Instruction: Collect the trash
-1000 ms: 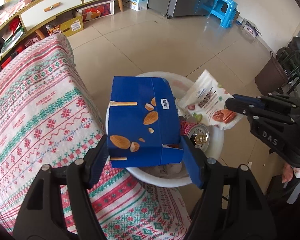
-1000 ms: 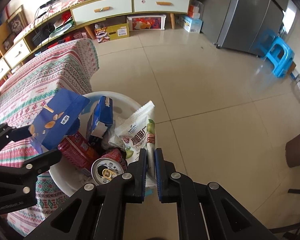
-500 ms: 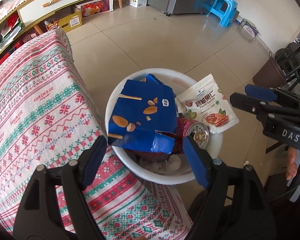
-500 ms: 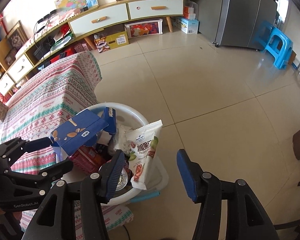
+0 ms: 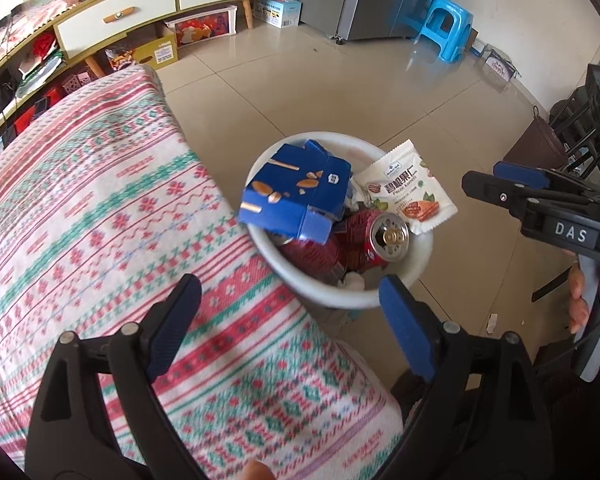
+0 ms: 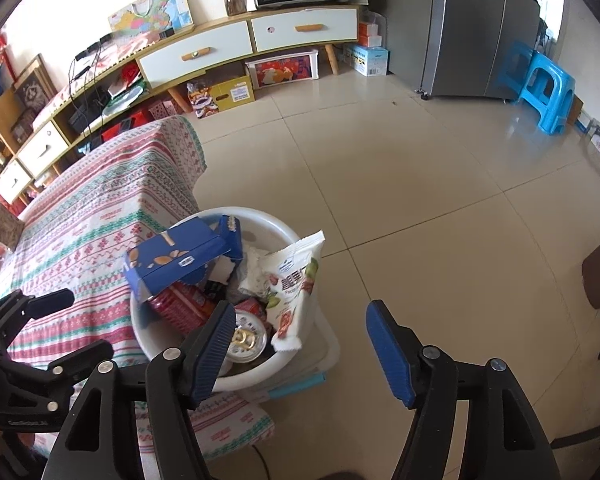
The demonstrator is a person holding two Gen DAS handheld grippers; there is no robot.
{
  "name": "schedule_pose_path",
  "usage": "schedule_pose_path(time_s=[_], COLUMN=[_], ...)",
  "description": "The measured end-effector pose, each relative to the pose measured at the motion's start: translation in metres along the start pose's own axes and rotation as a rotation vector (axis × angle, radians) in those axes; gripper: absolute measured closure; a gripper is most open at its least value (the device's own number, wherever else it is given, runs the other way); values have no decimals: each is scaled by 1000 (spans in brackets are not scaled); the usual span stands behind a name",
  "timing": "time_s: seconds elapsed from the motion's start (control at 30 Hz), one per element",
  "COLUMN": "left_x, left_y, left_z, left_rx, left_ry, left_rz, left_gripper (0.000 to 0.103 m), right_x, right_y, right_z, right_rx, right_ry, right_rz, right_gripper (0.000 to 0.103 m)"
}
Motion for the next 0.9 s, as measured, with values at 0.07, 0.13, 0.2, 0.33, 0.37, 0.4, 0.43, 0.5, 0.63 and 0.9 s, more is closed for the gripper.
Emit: schedule_pose_path(time_s=[0.07, 0.13, 0.2, 0.33, 0.37, 0.4, 0.43, 0.5, 0.63, 0.9], left_x=[-5, -13, -21, -38, -44, -49, -56, -70, -90, -116], left_y=[8, 19, 28, 49, 54, 57, 60, 65, 83, 115], left_z=[-3, -7, -13, -28, -32, -36, -42, -52, -67, -87], left_rx=[7, 21, 52, 122, 137, 144, 152, 162, 203, 272], left_ry=[7, 19, 31, 48, 56, 63, 83, 123, 182, 269], left_rz=[7, 17, 29, 71, 74, 71, 64, 54, 84, 173], left_gripper=[10, 7, 4, 1, 1, 1, 1, 1, 1, 1], right_x=[-4, -8, -12, -25, -29, -33, -37, -44, -61, -85], right_y=[7, 15, 24, 43, 45, 48, 51, 57, 68, 82], right_z=[-4, -10, -17, -32, -35, -38, -42, -51, -67, -108], right_rx=[8, 13, 20, 44, 52, 56, 59, 66, 71, 57], right_ry=[-6, -7, -3, -1, -3, -2, 3, 19, 44, 159], right_rz=[9, 20, 34, 68, 70, 72, 78, 92, 135, 211], right_gripper=[30, 27, 23, 17, 16, 14, 12, 10, 10, 10])
Point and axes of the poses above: each gripper's, at about its wrist camera, not at the fingertips, and y roughly against the way its jaws point, z to its right, x to its top, the point moved 10 cm from there along -y, roughly the way its jaws point, and after that the axes turned 5 degrees about -y, right-handed, at the moved point
